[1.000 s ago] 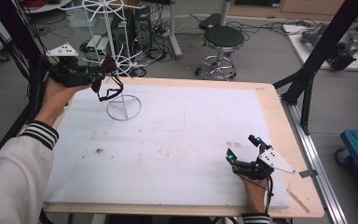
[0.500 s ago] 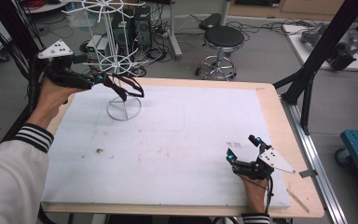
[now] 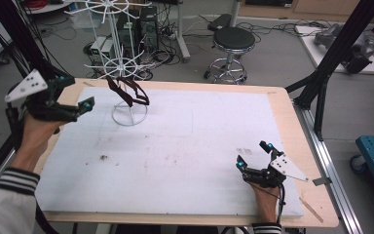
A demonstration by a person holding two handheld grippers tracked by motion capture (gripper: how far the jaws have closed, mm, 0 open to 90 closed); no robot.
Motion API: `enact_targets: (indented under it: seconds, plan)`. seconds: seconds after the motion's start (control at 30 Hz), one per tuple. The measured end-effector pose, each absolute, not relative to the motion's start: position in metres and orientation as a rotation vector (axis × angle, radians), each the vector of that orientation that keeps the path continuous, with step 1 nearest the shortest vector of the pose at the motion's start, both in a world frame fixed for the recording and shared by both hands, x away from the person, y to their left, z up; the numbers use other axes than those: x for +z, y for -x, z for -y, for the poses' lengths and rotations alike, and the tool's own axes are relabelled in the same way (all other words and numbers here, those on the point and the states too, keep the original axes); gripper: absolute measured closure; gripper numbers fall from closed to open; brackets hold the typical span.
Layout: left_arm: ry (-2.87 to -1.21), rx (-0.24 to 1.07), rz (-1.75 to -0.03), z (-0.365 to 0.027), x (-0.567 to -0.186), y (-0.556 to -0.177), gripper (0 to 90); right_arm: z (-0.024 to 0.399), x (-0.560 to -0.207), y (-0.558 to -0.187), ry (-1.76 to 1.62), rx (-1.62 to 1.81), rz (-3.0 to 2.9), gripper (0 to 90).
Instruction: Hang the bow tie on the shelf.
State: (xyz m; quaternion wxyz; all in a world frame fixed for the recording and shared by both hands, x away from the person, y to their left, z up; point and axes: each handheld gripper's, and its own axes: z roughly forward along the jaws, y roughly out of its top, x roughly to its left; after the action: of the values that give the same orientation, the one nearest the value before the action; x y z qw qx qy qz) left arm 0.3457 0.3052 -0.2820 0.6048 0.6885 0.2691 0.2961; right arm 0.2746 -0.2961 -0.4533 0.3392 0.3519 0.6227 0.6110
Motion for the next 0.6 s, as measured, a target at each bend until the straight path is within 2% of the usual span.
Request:
enact_targets:
  seconds: [0.07,0.6]
  plan:
    - [-1.583,0.666,-0.627,-0.310,-0.301,-0.331,1.7,0.296,-0.453,-0.275,-0.919,1.594,-1.618,0.7]
    - [-1.605,0.641,-0.611,-0.300,-0.379,-0.291,1.7,0.296,-0.453,-0.275,-0.918,1.591,-1.623,0.7]
